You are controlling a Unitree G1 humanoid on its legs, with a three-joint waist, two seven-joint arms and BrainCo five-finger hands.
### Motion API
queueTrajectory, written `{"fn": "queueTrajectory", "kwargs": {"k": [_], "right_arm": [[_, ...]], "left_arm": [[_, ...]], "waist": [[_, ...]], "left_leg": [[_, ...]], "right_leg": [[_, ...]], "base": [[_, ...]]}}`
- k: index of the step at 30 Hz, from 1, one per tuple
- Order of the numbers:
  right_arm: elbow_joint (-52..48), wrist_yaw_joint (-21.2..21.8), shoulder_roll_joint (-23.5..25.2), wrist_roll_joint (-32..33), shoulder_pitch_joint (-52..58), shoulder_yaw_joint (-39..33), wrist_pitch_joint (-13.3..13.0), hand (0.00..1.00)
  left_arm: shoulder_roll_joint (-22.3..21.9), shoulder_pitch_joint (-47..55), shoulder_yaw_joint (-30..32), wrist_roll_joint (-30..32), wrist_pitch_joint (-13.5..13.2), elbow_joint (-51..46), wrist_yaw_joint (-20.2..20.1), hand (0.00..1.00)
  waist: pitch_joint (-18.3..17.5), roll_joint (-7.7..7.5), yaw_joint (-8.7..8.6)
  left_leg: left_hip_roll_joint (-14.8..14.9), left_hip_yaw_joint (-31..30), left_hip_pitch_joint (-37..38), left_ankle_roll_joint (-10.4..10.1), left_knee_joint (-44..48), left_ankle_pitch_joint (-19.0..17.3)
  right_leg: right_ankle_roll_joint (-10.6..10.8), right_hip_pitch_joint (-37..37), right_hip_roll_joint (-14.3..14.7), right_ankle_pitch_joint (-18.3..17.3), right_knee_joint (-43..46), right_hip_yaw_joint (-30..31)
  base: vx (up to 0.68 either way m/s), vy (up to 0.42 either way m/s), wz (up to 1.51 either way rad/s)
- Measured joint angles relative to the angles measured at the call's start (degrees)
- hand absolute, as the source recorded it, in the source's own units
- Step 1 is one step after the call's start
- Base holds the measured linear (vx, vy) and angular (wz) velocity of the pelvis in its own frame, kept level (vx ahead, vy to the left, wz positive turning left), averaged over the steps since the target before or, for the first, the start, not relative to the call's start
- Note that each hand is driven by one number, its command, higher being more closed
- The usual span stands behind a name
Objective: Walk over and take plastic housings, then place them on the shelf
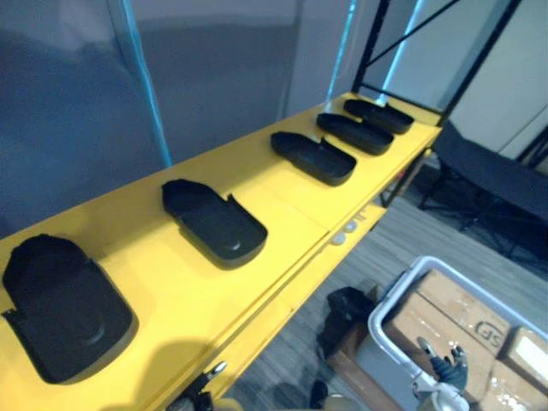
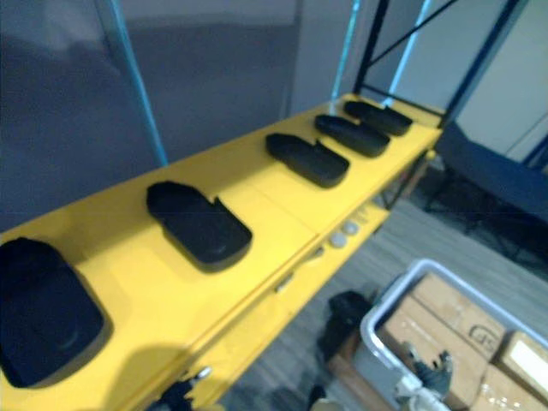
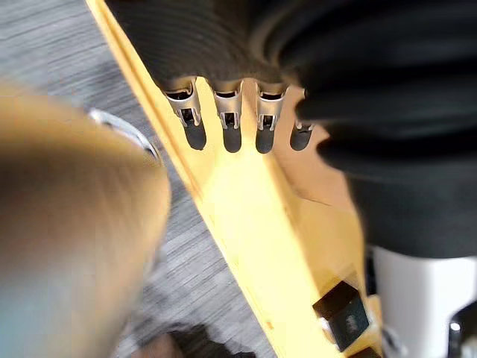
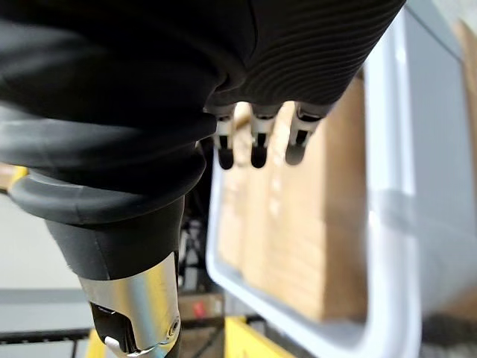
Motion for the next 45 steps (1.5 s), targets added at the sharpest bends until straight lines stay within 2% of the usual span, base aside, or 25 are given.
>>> {"fn": "queueTrajectory", "kwargs": {"k": [1, 2, 3, 5, 7, 8, 9, 11, 14, 17, 18, 21, 22, 24, 26, 28, 29, 32, 34, 35, 37, 39, 42, 44, 45], "right_arm": [[-0.21, 0.23, 0.0, -0.04, -0.04, -0.01, -0.02, 0.0], [-0.17, 0.26, -0.05, 0.0, -0.25, -0.16, 0.01, 0.0], [-0.16, 0.24, -0.3, 0.03, -0.51, -0.53, 0.01, 0.0], [0.1, 0.17, -1.97, 0.36, -0.66, -2.85, -0.02, 0.0], [0.97, 0.24, -3.3, 0.38, -0.78, -3.77, 0.01, 0.0], [2.41, 0.22, -4.12, 0.37, -1.48, -3.79, 0.08, 0.0], [3.9, 0.23, -4.79, 0.31, -2.28, -3.78, 0.19, 0.0], [7.1, 0.35, -5.35, 0.28, -4.81, -3.76, 0.8, 0.0], [9.11, 0.33, -6.2, 0.26, -7.16, -3.59, 1.71, 0.0], [9.25, -1.87, -7.84, 0.33, -8.19, -2.57, 1.69, 0.0], [9.39, -4.0, -8.65, 0.33, -8.27, -1.86, 1.38, 0.0], [9.57, -10.26, -9.33, 0.38, -6.55, -1.38, -0.15, 0.0], [9.63, -12.4, -9.29, 0.41, -6.4, -1.37, -0.88, 0.0], [9.55, -14.43, -8.56, 0.44, -6.51, -1.39, -1.57, 0.0], [8.95, -16.32, -7.86, 0.44, -5.22, -2.12, -2.73, 0.0], [8.05, -16.51, -7.65, 0.44, -4.63, -4.03, -3.07, 0.0], [7.82, -16.67, -7.69, 0.42, -3.68, -5.42, -3.51, 0.0], [7.82, -17.14, -7.8, 0.43, -2.44, -7.72, -3.51, 0.0], [7.87, -17.19, -7.8, 0.45, -1.56, -8.59, -3.52, 0.0], [8.32, -17.13, -7.79, 0.46, -0.74, -8.67, -3.52, 0.0], [8.41, -17.28, -7.6, -0.44, -0.2, -8.72, -3.5, 0.0], [8.22, -17.24, -7.47, -12.2, 0.32, -7.7, -3.46, 0.0], [7.94, -17.07, -6.75, -24.85, 1.3, -2.09, -2.83, 0.0], [7.8, -17.08, -5.92, -24.98, 1.34, 0.15, -2.94, 0.0], [8.24, -17.02, -6.12, -24.88, 5.47, 4.06, -6.29, 0.0]], "left_arm": [[0.86, 0.76, 1.45, -0.04, 0.09, 0.02, -0.04, 0.0], [1.68, 1.61, 3.52, -0.42, 0.26, 0.16, -0.03, 0.0], [1.44, 1.66, 4.92, -1.34, 0.62, 0.44, 0.01, 0.0], [-0.05, 2.25, 8.64, -2.99, 1.25, 2.06, -0.09, 0.0], [-0.9, 3.71, 10.99, -3.4, 1.29, 2.33, -0.3, 0.0], [-1.09, 4.94, 13.0, -3.41, 1.18, 2.3, -0.45, 0.0], [-1.14, 5.87, 14.46, -3.4, 1.02, 2.27, -0.77, 0.0], [-1.45, 7.32, 15.49, -3.36, 0.57, 2.29, -1.18, 0.0], [-1.92, 7.61, 14.28, -3.82, 0.03, 2.31, -1.23, 0.0], [-2.19, 6.79, 10.28, -4.19, -0.59, 2.37, -0.97, 0.0], [-2.01, 6.97, 8.54, -4.27, -1.36, 2.46, -0.47, 0.0], [-2.05, 7.17, 6.36, -4.27, -2.98, 2.44, 0.06, 0.0], [-2.06, 7.11, 6.31, -3.88, -3.79, 2.43, 0.2, 0.0], [-1.21, 6.95, 6.38, -3.24, -4.56, 2.42, 0.86, 0.0], [0.6, 6.21, 6.42, -1.66, -4.66, 2.44, 1.79, 0.0], [1.15, 6.26, 6.43, -0.98, -4.44, 2.52, 1.77, 0.0], [1.59, 5.91, 6.42, -0.98, -4.23, 2.64, 1.73, 0.0], [1.26, 4.01, 6.35, -1.02, -3.86, 3.83, 1.7, 0.0], [0.73, 2.91, 6.34, -1.09, -3.84, 4.15, 1.63, 0.0], [0.54, 1.93, 6.32, -1.14, -3.86, 4.15, 1.6, 0.0], [0.75, 1.59, 6.32, -1.15, -3.86, 4.12, 1.58, 0.0], [0.78, 1.28, 5.37, -1.15, -3.82, 4.07, 1.53, 0.0], [0.77, 0.67, 3.52, -1.05, -3.14, 4.04, 1.07, 0.0], [0.82, 0.79, 3.41, -1.05, -2.2, 4.04, 1.03, 0.0], [2.65, 1.35, -0.84, 0.57, -0.07, 4.45, 1.24, 0.0]], "waist": [[-0.56, -0.96, 0.07], [-1.21, -1.78, 0.52], [-1.44, -1.43, 0.63], [-2.29, 0.83, 0.17], [-2.91, 1.8, 0.12], [-3.25, 2.01, -0.02], [-3.53, 1.66, 0.03], [-3.95, 0.8, 0.06], [-3.99, -0.97, 0.0], [-3.76, -1.05, -0.62], [-3.16, -0.75, -1.55], [-3.08, 0.18, -1.97], [-3.08, 0.17, -1.93], [-2.55, -1.44, -1.86], [-1.76, -3.15, -2.77], [-1.89, -3.77, -3.34], [-2.0, -3.81, -4.36], [-1.85, -2.47, -5.06], [-1.64, -0.6, -5.24], [-1.89, 0.52, -5.91], [-2.09, 1.28, -6.37], [-2.2, 1.45, -6.68], [-2.08, 0.83, -6.61], [-1.93, -0.03, -6.48], [-1.48, -0.62, -8.04]], "left_leg": [[0.14, 0.68, 0.0, -1.15, -2.5, 1.69], [-0.13, 1.17, 0.05, -2.04, -4.01, 2.59], [0.29, 1.19, 0.4, -2.52, -5.4, 3.59], [0.78, 1.05, 2.36, -3.49, -12.49, 8.22], [1.33, 1.12, 3.75, -4.28, -15.5, 10.29], [1.48, 1.09, 4.06, -4.84, -16.66, 11.36], [1.54, 1.13, 4.81, -5.51, -17.66, 11.85], [1.59, 1.52, 4.44, -6.64, -18.06, 12.68], [1.3, 2.36, 2.93, -7.67, -19.0, 14.41], [1.42, 2.64, 1.77, -8.09, -18.95, 15.33], [1.42, 2.19, 1.65, -7.73, -18.92, 15.61], [1.0, 1.01, 1.55, -7.8, -19.12, 15.3], [0.94, 0.72, 1.59, -8.25, -19.38, 13.56], [0.07, 1.24, 1.72, -8.48, -19.23, 12.42], [-0.6, 2.52, 2.07, -8.69, -18.52, 11.4], [-0.78, 3.08, 2.61, -8.66, -18.53, 10.93], [-0.75, 3.29, 2.82, -8.93, -18.42, 10.81], [-0.74, 3.88, 4.06, -8.48, -17.37, 10.32], [-0.73, 3.66, 4.83, -8.33, -17.25, 9.22], [-0.9, 3.98, 5.08, -8.17, -17.22, 8.98], [-0.9, 4.27, 5.78, -8.14, -17.44, 8.9], [-0.99, 4.36, 6.66, -7.92, -17.68, 8.54], [-1.17, 4.33, 6.72, -7.83, -17.44, 7.74], [-1.23, 4.35, 6.64, -7.85, -17.21, 7.47], [-1.43, 4.15, 6.65, -7.59, -16.66, 6.73]], "right_leg": [[-0.59, 1.45, -2.64, 4.7, 0.59, 1.79], [0.86, 1.77, -2.66, 6.96, -1.21, 3.54], [0.89, 1.85, -1.77, 6.79, -1.86, 3.39], [0.99, 1.63, -0.52, 6.87, -2.43, 3.53], [1.38, 1.77, 0.42, 6.55, -2.71, 3.44], [3.08, 2.8, 0.76, 5.28, -3.68, 2.94], [5.34, 4.16, 1.15, 3.47, -5.86, 1.92], [6.54, 6.51, 2.09, 0.87, -11.72, 1.32], [6.88, 8.03, 3.35, 0.03, -19.88, 0.42], [6.87, 8.08, 4.45, 0.02, -24.96, 1.06], [6.78, 7.94, 4.66, 0.21, -25.27, 1.48], [6.79, 7.03, 4.75, 1.02, -25.97, 3.33], [6.52, 6.38, 5.19, 1.97, -27.19, 4.64], [6.71, 5.43, 5.03, 3.21, -28.51, 6.9], [6.24, 3.99, 4.88, 3.97, -28.77, 9.43], [6.06, 3.49, 5.13, 4.14, -28.77, 10.59], [6.15, 3.5, 5.26, 4.46, -28.76, 11.08], [6.77, 3.28, 5.81, 5.49, -28.24, 13.35], [6.86, 3.13, 6.17, 5.57, -28.24, 14.59], [6.86, 3.03, 6.11, 5.6, -28.23, 14.76], [6.86, 3.25, 6.24, 5.59, -28.23, 14.84], [6.85, 3.44, 6.4, 5.59, -28.24, 15.31], [7.03, 3.21, 6.36, 5.71, -28.29, 15.96], [6.98, 3.0, 6.35, 5.74, -28.75, 16.22], [7.1, 2.88, 6.31, 5.81, -28.25, 16.58]], "base": [[0.11, -0.143, -0.26], [0.12, -0.178, -0.27], [0.09, -0.187, -0.12], [0.07, -0.195, 0.17], [0.07, -0.118, 0.11], [0.07, -0.137, 0.1], [0.07, -0.151, 0.07], [0.05, -0.181, -0.18], [-0.02, -0.198, -0.26], [-0.09, -0.175, -0.35], [-0.11, -0.071, -0.14], [-0.14, -0.014, -0.28], [-0.16, 0.02, -0.53], [-0.14, 0.029, -0.59], [-0.11, 0.021, -0.6], [0.0, 0.003, -0.41], [0.04, 0.0, -0.23], [0.1, 0.007, -0.42], [0.08, 0.02, -0.38], [0.07, 0.034, -0.18], [0.06, 0.025, -0.15], [0.03, 0.014, -0.17], [-0.04, 0.006, -0.09], [-0.04, -0.01, -0.08], [0.0, 0.0, 0.0]]}}
